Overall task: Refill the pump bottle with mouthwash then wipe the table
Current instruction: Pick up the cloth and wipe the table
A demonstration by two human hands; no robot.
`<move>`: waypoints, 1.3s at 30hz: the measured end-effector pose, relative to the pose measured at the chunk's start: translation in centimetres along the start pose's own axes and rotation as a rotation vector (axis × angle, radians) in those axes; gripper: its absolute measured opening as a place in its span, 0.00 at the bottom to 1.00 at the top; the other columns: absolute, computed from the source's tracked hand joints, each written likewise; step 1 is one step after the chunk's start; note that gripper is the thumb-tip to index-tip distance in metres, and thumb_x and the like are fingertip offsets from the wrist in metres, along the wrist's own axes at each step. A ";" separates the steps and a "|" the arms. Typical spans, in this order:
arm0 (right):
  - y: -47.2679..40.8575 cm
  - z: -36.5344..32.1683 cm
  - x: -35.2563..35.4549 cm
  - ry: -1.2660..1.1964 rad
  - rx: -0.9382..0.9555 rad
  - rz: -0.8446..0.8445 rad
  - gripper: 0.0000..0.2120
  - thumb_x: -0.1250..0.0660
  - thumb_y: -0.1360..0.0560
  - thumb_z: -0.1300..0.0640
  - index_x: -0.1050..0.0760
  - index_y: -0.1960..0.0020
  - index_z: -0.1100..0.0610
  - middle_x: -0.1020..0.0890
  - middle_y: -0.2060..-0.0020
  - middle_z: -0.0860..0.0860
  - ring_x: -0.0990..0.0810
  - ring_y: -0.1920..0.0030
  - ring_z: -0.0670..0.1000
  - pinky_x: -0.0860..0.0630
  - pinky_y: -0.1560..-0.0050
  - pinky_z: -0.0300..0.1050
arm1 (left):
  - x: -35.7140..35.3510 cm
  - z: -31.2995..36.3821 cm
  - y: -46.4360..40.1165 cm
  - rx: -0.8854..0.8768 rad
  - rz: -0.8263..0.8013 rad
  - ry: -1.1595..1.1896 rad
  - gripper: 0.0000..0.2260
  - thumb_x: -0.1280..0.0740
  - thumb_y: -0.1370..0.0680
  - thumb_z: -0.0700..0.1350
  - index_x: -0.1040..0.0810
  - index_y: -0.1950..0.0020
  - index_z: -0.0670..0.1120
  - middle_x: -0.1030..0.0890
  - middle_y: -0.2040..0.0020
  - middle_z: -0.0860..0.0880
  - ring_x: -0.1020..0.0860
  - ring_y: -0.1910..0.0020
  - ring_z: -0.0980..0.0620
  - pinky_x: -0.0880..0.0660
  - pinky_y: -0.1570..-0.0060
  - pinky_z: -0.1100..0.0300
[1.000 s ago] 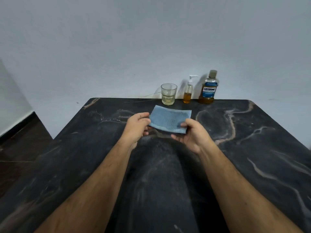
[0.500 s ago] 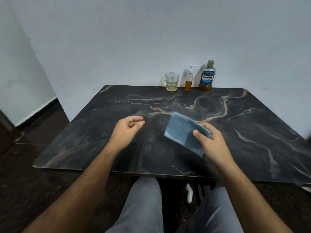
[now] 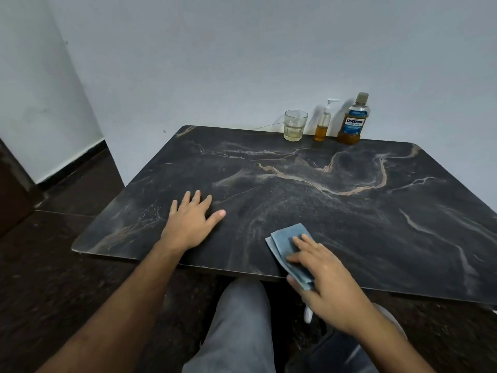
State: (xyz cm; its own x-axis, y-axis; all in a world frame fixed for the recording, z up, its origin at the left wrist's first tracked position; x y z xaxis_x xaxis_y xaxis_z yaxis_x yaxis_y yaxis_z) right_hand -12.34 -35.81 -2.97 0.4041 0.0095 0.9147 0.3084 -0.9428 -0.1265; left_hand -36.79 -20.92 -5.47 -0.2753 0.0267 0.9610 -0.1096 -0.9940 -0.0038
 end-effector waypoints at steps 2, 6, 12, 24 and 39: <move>0.0 -0.5 -0.4 0.063 0.003 -0.044 0.34 0.52 0.27 0.31 0.30 0.30 0.47 0.46 0.21 0.45 0.54 0.20 0.43 0.59 0.23 0.38 | -0.1 -0.1 -0.1 0.016 0.002 -0.013 0.33 0.55 0.20 0.67 0.43 0.20 0.51 0.47 0.18 0.45 0.54 0.19 0.44 0.55 0.23 0.41; -0.3 -1.2 -1.8 0.306 0.028 -0.105 0.37 0.60 0.21 0.32 0.51 0.19 0.52 0.54 0.20 0.48 0.57 0.20 0.49 0.59 0.23 0.42 | 0.5 -1.1 0.0 0.129 0.084 0.014 0.28 0.56 0.17 0.60 0.42 0.20 0.48 0.46 0.19 0.44 0.52 0.19 0.42 0.54 0.23 0.40; -1.8 -2.3 -3.0 0.426 0.078 -0.181 0.35 0.58 0.18 0.35 0.37 0.23 0.58 0.37 0.23 0.56 0.41 0.22 0.56 0.46 0.29 0.49 | 1.2 -2.9 -0.9 0.088 0.098 -0.040 0.26 0.52 0.16 0.59 0.38 0.21 0.50 0.41 0.20 0.46 0.45 0.20 0.45 0.46 0.23 0.44; -9.2 -0.9 -3.4 0.259 -0.209 -0.242 0.61 0.76 0.43 0.18 0.57 0.19 0.51 0.60 0.19 0.54 0.66 0.21 0.52 0.62 0.21 0.57 | 1.8 -6.7 -0.9 0.235 0.092 -0.050 0.25 0.53 0.16 0.58 0.41 0.20 0.51 0.44 0.19 0.46 0.50 0.19 0.42 0.53 0.23 0.39; -14.8 -8.5 -7.8 0.268 0.052 -0.307 0.45 0.69 0.31 0.24 0.57 0.19 0.44 0.58 0.19 0.48 0.62 0.20 0.51 0.62 0.23 0.62 | 2.1 -6.4 -0.7 0.229 0.093 -0.012 0.23 0.53 0.15 0.55 0.41 0.20 0.51 0.44 0.19 0.46 0.50 0.19 0.42 0.54 0.23 0.39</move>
State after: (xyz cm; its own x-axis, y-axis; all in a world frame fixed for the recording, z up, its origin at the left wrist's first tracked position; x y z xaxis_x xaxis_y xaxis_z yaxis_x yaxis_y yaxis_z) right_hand -27.34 -24.78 -4.95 0.0496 0.1943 0.9797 0.4253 -0.8916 0.1553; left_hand -43.39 -19.48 -5.22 -0.2628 -0.0662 0.9626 0.1356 -0.9903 -0.0311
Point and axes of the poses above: each hand's wrist, its own y-axis away from the middle knuckle, its own x-axis out of the back of the hand, z = x × y, the point moved 9 cm from there along -y, towards the middle knuckle
